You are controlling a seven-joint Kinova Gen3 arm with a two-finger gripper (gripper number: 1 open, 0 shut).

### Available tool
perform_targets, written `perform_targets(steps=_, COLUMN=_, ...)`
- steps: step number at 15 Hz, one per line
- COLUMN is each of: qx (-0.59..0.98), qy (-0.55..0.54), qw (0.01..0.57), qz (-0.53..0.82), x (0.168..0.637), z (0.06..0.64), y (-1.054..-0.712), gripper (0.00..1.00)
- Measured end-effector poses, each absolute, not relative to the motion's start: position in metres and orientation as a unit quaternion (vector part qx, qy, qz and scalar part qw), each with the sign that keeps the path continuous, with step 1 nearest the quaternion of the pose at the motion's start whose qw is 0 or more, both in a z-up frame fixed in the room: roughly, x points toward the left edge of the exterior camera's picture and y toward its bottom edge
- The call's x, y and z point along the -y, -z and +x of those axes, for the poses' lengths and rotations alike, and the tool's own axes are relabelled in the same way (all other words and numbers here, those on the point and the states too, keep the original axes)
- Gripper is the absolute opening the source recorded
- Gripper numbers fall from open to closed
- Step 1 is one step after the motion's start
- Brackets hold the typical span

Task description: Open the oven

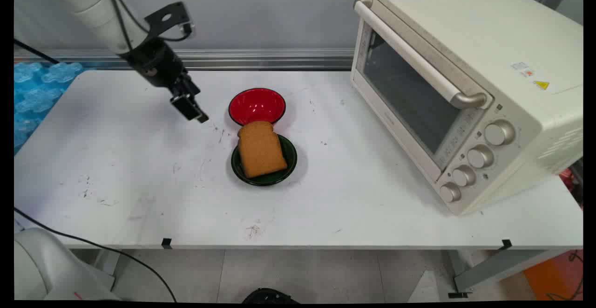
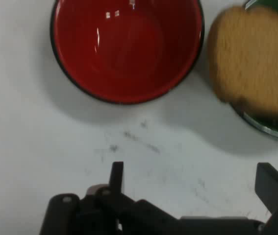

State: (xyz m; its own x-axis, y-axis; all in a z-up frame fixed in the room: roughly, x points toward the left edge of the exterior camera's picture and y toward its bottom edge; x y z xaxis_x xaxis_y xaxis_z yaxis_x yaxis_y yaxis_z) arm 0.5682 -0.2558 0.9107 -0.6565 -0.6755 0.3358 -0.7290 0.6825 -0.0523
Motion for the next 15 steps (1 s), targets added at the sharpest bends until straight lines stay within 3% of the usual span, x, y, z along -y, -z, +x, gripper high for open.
perform_targets(steps=6, qx=0.903, qy=-0.092, qw=0.172, qz=0.384, x=0.288, z=0.535, y=-0.935, gripper=1.0)
perform_targets(steps=7, qx=0.902, qy=-0.092, qw=0.179, qz=0.383, x=0.295, z=0.527, y=-0.94, gripper=0.0)
perform_targets(steps=15, qx=0.896, qy=-0.108, qw=0.219, qz=0.371, x=0.338, z=0.486, y=-0.966, gripper=0.0)
